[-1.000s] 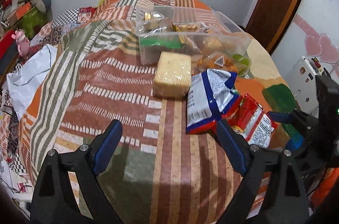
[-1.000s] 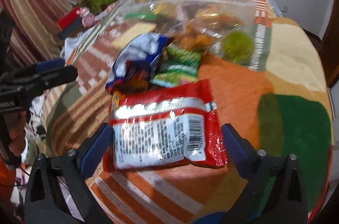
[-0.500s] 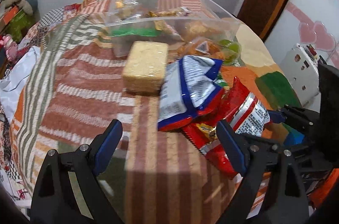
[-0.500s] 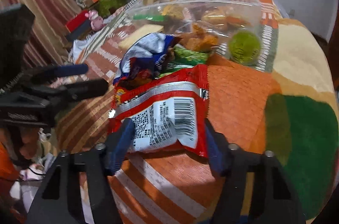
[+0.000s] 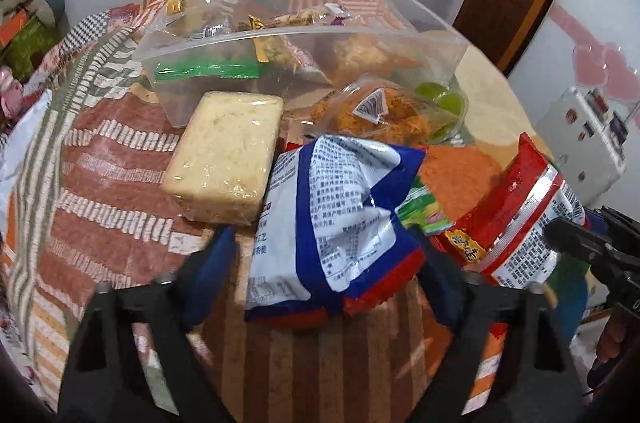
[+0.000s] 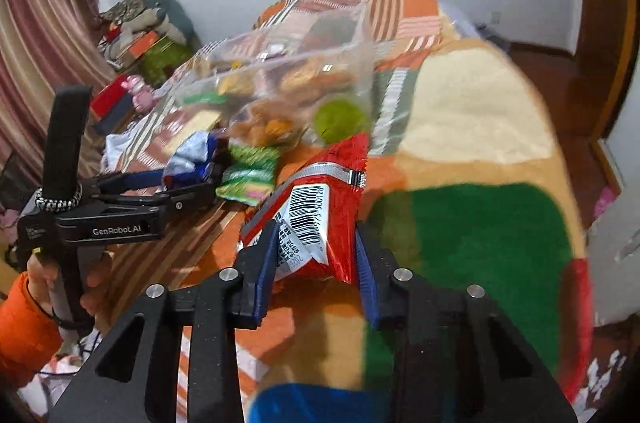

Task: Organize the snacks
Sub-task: 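Lower the right gripper onto the red chip bag and grasp it, then grasp the blue-and-white bag with left gripper while right lifts the red chip bag, then carry both bags over the clear box and open both grippers, then grasp the wrapped sponge cake with left gripper while right grasps the green jelly cup, then carry the cake and jelly cup into the clear box and open both grippers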

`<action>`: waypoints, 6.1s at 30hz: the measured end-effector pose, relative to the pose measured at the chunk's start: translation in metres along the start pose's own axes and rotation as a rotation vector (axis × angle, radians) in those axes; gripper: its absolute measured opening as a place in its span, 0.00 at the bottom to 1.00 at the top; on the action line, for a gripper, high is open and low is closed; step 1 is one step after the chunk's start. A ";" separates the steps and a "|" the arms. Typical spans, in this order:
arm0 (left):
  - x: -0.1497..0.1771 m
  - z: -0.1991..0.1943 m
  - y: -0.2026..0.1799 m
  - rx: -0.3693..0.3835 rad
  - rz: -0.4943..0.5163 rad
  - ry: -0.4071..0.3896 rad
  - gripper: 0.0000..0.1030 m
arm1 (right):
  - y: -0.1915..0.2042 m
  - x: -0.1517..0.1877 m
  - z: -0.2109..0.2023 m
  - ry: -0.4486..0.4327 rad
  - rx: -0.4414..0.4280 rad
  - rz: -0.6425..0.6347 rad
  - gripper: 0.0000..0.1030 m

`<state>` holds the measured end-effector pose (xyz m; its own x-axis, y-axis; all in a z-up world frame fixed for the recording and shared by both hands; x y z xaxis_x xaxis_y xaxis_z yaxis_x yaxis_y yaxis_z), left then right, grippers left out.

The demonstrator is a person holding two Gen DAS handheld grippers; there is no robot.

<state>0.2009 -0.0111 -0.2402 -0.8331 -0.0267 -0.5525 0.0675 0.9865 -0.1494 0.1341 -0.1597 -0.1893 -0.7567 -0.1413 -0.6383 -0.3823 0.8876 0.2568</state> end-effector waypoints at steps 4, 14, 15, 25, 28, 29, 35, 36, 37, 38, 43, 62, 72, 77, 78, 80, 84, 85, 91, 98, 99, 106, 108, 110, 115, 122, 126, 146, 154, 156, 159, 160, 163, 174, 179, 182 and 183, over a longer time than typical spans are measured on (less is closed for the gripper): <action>0.001 0.001 0.005 0.031 -0.014 0.000 0.59 | 0.002 -0.009 -0.009 -0.038 0.024 -0.036 0.30; 0.019 -0.024 0.010 0.060 -0.029 -0.019 0.56 | 0.017 -0.010 0.023 0.016 -0.014 -0.045 0.39; 0.019 -0.028 0.010 0.058 -0.025 -0.026 0.56 | 0.015 -0.010 0.027 0.029 -0.025 -0.027 0.39; 0.006 -0.056 0.010 0.051 -0.003 -0.092 0.56 | 0.012 -0.010 0.041 0.060 -0.102 0.043 0.19; -0.003 -0.065 0.010 0.047 0.004 -0.123 0.56 | 0.016 -0.009 0.036 0.050 -0.083 0.006 0.14; -0.005 -0.066 0.009 0.047 0.003 -0.129 0.56 | 0.016 -0.010 0.034 0.045 -0.082 0.004 0.13; -0.020 -0.083 0.011 0.042 0.002 -0.178 0.56 | 0.014 -0.021 0.016 -0.004 -0.078 0.000 0.10; -0.024 -0.086 0.011 0.041 0.001 -0.186 0.56 | 0.014 -0.024 0.009 -0.020 -0.076 -0.004 0.10; -0.026 -0.088 0.012 0.038 -0.001 -0.195 0.56 | 0.014 -0.026 0.006 -0.030 -0.073 -0.007 0.09; -0.030 -0.091 0.013 0.035 -0.002 -0.204 0.56 | 0.013 -0.030 0.003 -0.043 -0.071 -0.009 0.08; -0.050 -0.104 0.018 0.027 -0.013 -0.252 0.56 | 0.015 -0.049 -0.018 -0.109 -0.062 -0.032 0.08; -0.129 -0.105 0.042 -0.011 -0.042 -0.353 0.56 | 0.032 -0.151 -0.014 -0.314 -0.049 -0.060 0.08; -0.157 -0.046 0.064 -0.019 -0.071 -0.288 0.56 | 0.029 -0.178 0.033 -0.296 -0.052 0.003 0.08; -0.166 -0.018 0.067 -0.017 -0.083 -0.245 0.56 | 0.023 -0.183 0.059 -0.271 -0.026 0.036 0.08; -0.167 -0.014 0.067 -0.018 -0.081 -0.241 0.56 | 0.021 -0.184 0.063 -0.264 -0.023 0.044 0.08; -0.169 -0.006 0.064 -0.023 -0.073 -0.231 0.56 | 0.017 -0.184 0.071 -0.250 -0.015 0.061 0.08; -0.169 0.005 0.060 -0.042 -0.062 -0.216 0.56 | 0.012 -0.183 0.082 -0.220 -0.003 0.082 0.08; -0.169 0.006 0.060 -0.052 -0.060 -0.221 0.57 | 0.011 -0.182 0.085 -0.208 -0.004 0.088 0.09; -0.167 -0.003 0.053 -0.067 -0.039 -0.250 0.73 | 0.018 -0.171 0.089 -0.151 0.023 0.027 0.14; -0.158 -0.025 0.050 -0.062 -0.022 -0.265 0.73 | 0.026 -0.162 0.062 -0.178 0.028 -0.037 0.36; -0.156 -0.030 0.051 -0.064 -0.018 -0.267 0.74 | 0.026 -0.161 0.059 -0.179 0.026 -0.042 0.37; -0.132 -0.048 0.053 -0.084 0.019 -0.255 0.78 | 0.022 -0.139 0.038 -0.168 0.034 -0.091 0.45; -0.121 -0.050 0.056 -0.090 0.025 -0.243 0.78 | 0.019 -0.131 0.034 -0.162 0.041 -0.092 0.48; -0.110 -0.049 0.059 -0.091 0.024 -0.225 0.78 | 0.014 -0.122 0.032 -0.147 0.041 -0.084 0.49; -0.082 -0.042 0.064 -0.085 0.027 -0.169 0.78 | 0.006 -0.098 0.037 -0.088 0.065 -0.081 0.50; -0.054 -0.016 0.067 -0.067 0.015 -0.080 0.78 | -0.006 -0.077 0.058 -0.010 0.086 -0.061 0.53; -0.047 -0.001 0.066 -0.048 0.000 -0.048 0.78 | -0.011 -0.073 0.073 0.017 0.090 -0.031 0.56; -0.036 0.030 0.069 -0.040 -0.065 -0.012 0.57 | -0.012 -0.056 0.084 0.047 0.063 0.019 0.52; -0.033 0.002 0.065 -0.031 -0.048 -0.047 0.54 | -0.007 -0.052 0.066 0.024 0.046 -0.002 0.51; -0.032 -0.006 0.064 -0.030 -0.044 -0.059 0.54 | -0.006 -0.052 0.059 0.009 0.044 -0.001 0.51; -0.035 -0.020 0.061 -0.028 -0.038 -0.085 0.54 | -0.002 -0.057 0.047 -0.027 0.054 -0.026 0.51; -0.036 -0.024 0.060 -0.026 -0.036 -0.092 0.54 | -0.001 -0.059 0.044 -0.035 0.051 -0.030 0.51; -0.040 -0.039 0.055 -0.020 -0.031 -0.126 0.54 | 0.003 -0.067 0.036 -0.062 0.038 -0.033 0.51; -0.084 -0.080 0.043 -0.022 0.006 -0.268 0.54 | 0.018 -0.100 0.021 -0.163 0.012 -0.045 0.50; -0.107 -0.081 0.039 -0.031 0.022 -0.311 0.54 | 0.019 -0.117 0.024 -0.200 0.001 -0.028 0.50; -0.116 -0.073 0.037 -0.036 0.031 -0.308 0.54 | 0.017 -0.124 0.028 -0.207 -0.012 -0.002 0.50; -0.119 -0.068 0.037 -0.027 0.026 -0.299 0.54 | 0.015 -0.127 0.031 -0.206 -0.017 0.008 0.50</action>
<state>0.2652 0.0400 -0.1244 -0.6320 -0.0438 -0.7737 0.0687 0.9913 -0.1123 0.2405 -0.1148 -0.1266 -0.6362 -0.0405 -0.7705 -0.3871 0.8806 0.2734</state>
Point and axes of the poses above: each gripper's, at about its wrist camera, not at the fingertips, and z roughly the way its jaws point, y to its left, x to its underside, the point moved 6 cm from there along z, roughly the way its jaws point, and after that the axes turned 3 degrees about z, right-handed, at the moved point
